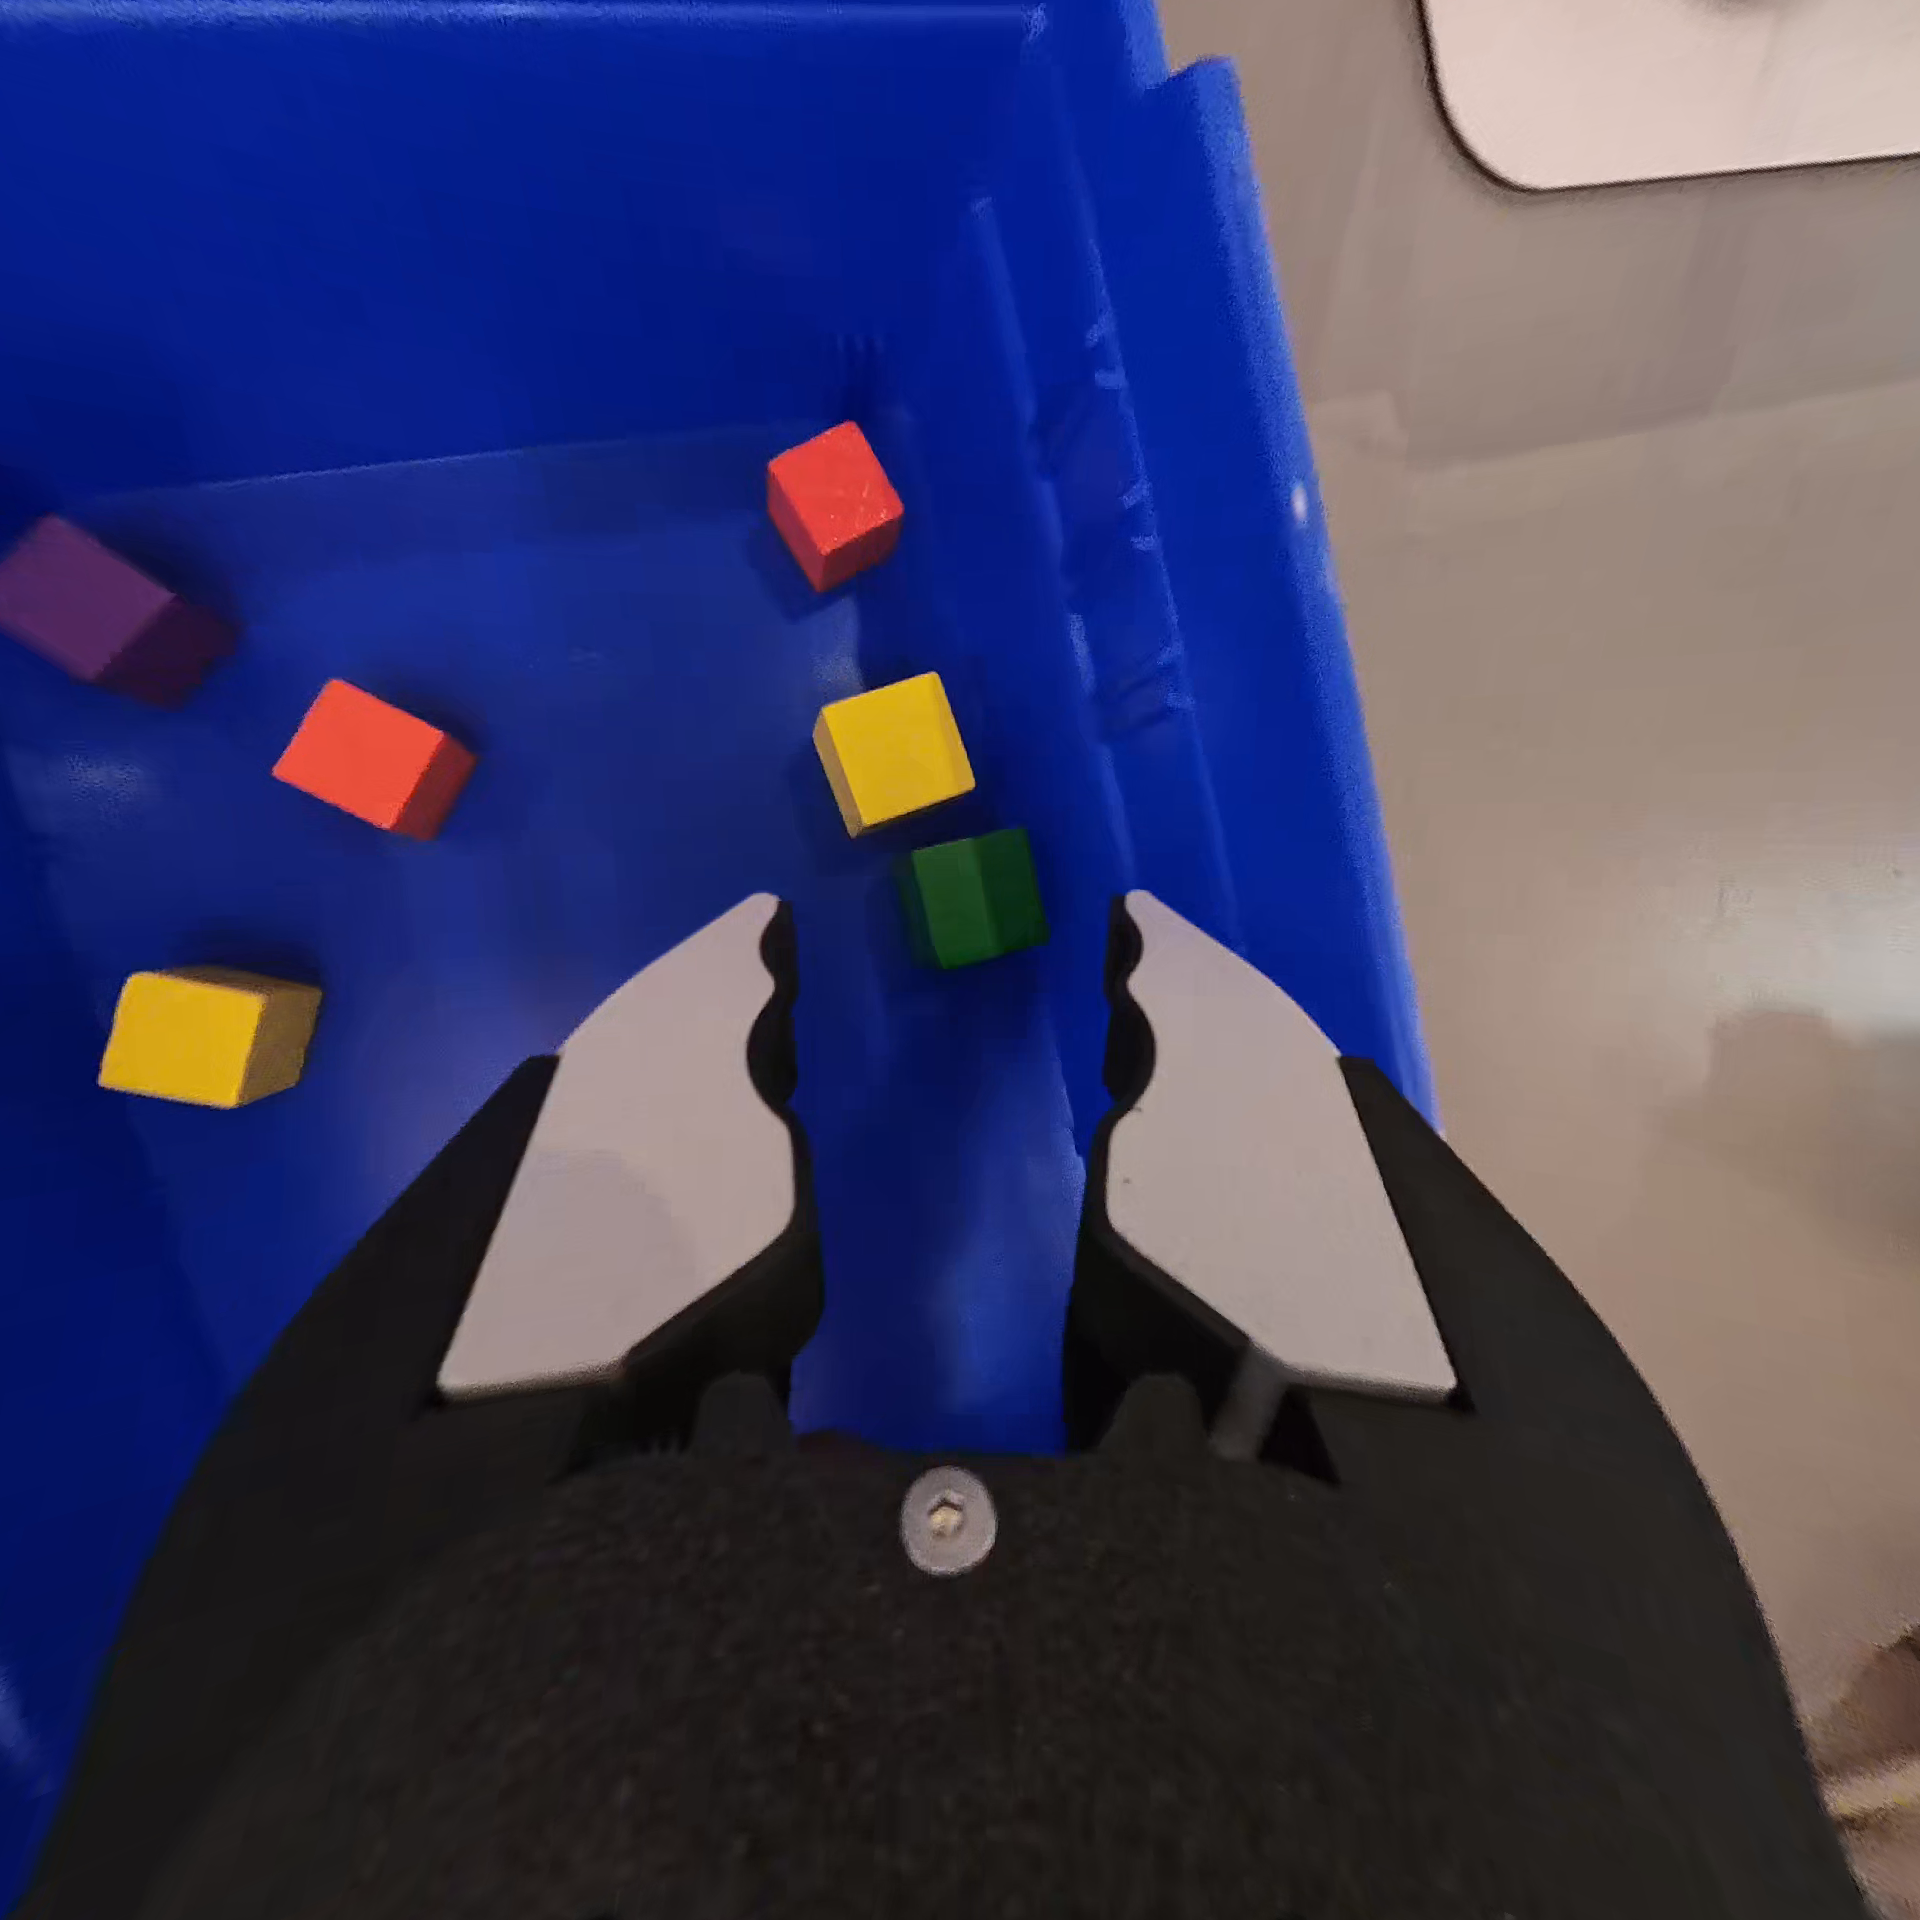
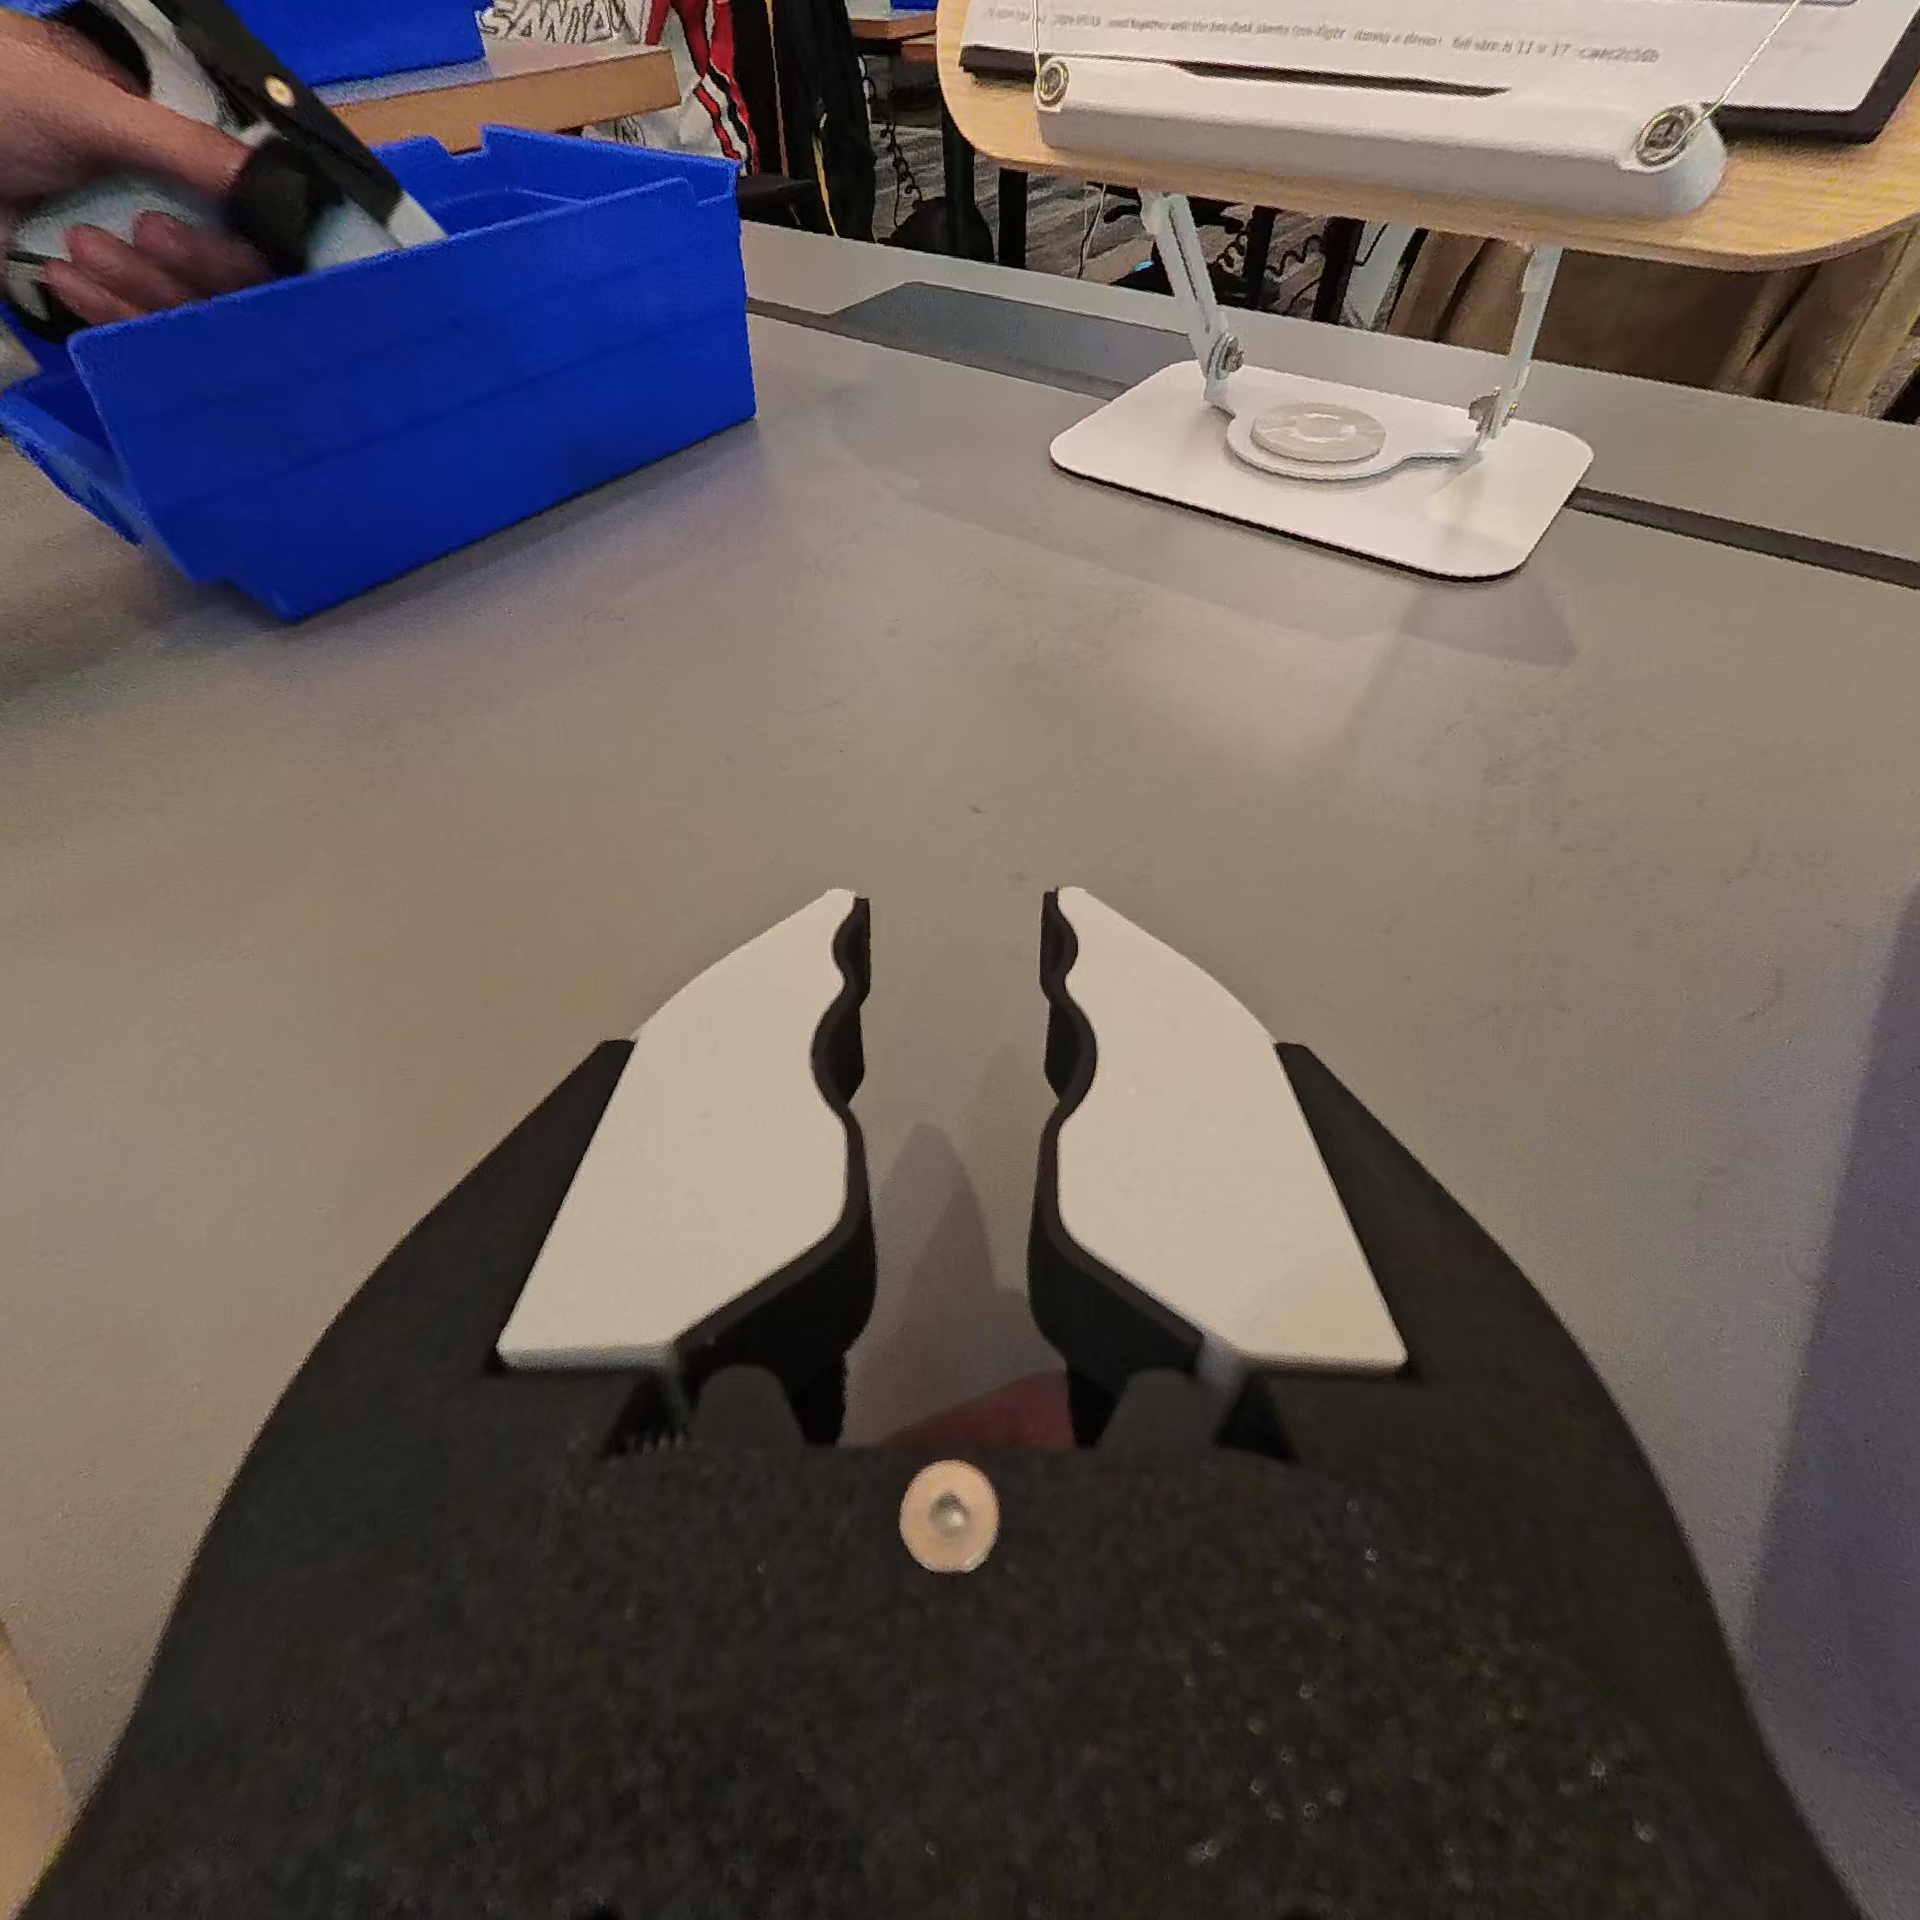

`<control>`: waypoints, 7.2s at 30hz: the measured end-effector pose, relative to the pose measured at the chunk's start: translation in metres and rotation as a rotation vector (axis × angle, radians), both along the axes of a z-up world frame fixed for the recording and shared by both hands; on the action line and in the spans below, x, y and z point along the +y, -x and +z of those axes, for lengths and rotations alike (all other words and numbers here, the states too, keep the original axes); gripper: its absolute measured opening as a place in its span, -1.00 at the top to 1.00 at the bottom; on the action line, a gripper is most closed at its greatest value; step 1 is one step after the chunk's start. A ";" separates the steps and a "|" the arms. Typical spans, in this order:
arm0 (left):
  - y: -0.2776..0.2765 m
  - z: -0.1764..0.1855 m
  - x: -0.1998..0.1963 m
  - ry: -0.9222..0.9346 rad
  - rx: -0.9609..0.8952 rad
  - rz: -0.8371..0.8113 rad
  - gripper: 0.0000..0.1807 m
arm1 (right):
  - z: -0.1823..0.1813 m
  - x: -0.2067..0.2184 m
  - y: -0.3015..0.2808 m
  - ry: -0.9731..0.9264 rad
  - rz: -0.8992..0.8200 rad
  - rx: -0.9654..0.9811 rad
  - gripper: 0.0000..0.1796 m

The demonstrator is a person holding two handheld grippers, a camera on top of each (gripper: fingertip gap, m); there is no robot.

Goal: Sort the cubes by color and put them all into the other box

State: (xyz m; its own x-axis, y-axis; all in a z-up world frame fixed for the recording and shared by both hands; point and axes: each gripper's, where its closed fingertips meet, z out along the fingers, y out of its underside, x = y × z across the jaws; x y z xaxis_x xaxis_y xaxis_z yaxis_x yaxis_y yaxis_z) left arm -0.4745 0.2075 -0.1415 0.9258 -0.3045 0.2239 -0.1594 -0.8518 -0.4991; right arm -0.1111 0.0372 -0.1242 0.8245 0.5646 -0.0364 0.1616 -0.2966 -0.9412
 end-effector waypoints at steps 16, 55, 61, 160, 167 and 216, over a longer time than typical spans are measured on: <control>0.038 -0.027 0.001 0.083 0.094 0.021 0.22 | -0.003 -0.005 0.002 0.041 0.008 0.031 0.67; -0.140 0.135 -0.172 -0.558 -0.633 -0.574 0.67 | 0.020 -0.025 0.004 0.075 0.265 0.216 0.66; -0.238 0.163 -0.199 -0.428 -1.077 -0.812 0.68 | 0.086 -0.049 0.072 0.048 0.647 0.562 0.61; -0.186 0.001 -0.187 -0.523 -0.129 -0.211 0.28 | 0.017 -0.055 -0.001 -0.123 0.028 0.030 0.69; -0.092 0.090 -0.175 -0.638 0.062 -0.119 0.36 | 0.015 -0.053 -0.005 -0.106 0.030 0.035 0.68; -0.227 0.165 -0.222 -0.787 -0.945 -0.720 0.69 | 0.077 -0.054 0.046 0.064 0.559 0.489 0.67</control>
